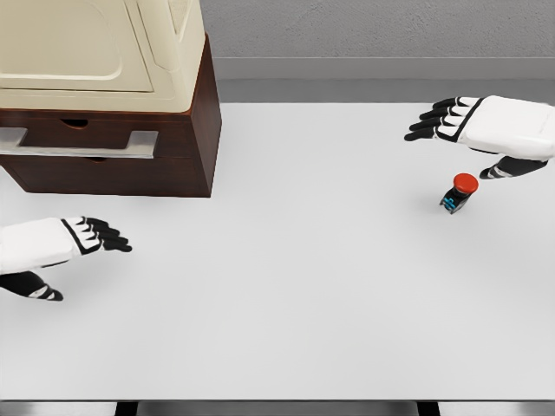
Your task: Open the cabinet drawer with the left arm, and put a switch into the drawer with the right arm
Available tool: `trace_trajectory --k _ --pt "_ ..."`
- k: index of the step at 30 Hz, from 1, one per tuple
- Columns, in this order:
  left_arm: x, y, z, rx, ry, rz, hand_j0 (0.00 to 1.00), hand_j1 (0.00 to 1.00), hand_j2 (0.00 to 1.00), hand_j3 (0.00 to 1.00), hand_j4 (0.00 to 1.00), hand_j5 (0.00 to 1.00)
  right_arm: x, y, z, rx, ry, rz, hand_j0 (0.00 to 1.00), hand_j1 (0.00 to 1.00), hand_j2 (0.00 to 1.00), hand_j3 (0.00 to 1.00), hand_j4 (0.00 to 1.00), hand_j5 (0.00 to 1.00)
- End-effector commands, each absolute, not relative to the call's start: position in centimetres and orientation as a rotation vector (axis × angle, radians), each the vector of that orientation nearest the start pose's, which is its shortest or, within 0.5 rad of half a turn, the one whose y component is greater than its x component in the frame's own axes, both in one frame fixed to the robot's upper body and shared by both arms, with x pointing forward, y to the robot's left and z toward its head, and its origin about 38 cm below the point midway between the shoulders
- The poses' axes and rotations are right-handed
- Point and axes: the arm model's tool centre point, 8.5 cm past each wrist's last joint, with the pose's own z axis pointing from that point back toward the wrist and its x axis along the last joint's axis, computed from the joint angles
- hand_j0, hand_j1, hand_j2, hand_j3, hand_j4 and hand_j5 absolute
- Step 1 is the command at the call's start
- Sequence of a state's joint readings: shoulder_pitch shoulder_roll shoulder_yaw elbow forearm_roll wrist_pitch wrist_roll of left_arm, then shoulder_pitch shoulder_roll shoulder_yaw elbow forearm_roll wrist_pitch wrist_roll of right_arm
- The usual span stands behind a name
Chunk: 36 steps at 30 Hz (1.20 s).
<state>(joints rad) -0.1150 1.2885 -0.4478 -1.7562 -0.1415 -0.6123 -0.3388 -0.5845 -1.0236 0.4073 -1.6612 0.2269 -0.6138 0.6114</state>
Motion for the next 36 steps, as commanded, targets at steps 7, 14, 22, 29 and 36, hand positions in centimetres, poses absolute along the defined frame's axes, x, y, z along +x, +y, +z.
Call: trace_trajectory --k 7,14,22,29,36 --pt "31.8 37.2 21.7 0.199 -1.326 -2.048 1.00 1.00 1.00 1.00 1.00 1.00 39.6 -36.2 34.6 0.913 2.034 -2.864 1.00 1.00 1.00 1.00 1.00 1.00" --pt "34.9 36.1 28.3 0.389 -1.493 -2.063 1.00 1.00 1.00 1.00 1.00 1.00 38.4 -35.2 26.3 0.613 1.750 -3.180 1.00 1.00 1.00 1.00 1.00 1.00" --pt "34.0 39.3 33.3 0.417 -1.455 -1.996 1.00 1.00 1.00 1.00 1.00 1.00 39.9 -36.3 25.4 0.660 1.804 -3.209 1.00 1.00 1.00 1.00 1.00 1.00" --pt "32.4 41.8 35.1 0.380 -1.341 -1.947 1.00 1.00 1.00 1.00 1.00 1.00 41.4 -37.6 23.9 0.678 1.878 -3.257 1.00 1.00 1.00 1.00 1.00 1.00" --pt "32.7 39.0 32.0 -0.037 -1.435 -1.774 1.00 1.00 1.00 1.00 1.00 1.00 43.8 -38.1 23.5 0.749 1.950 -3.260 1.00 1.00 1.00 1.00 1.00 1.00"
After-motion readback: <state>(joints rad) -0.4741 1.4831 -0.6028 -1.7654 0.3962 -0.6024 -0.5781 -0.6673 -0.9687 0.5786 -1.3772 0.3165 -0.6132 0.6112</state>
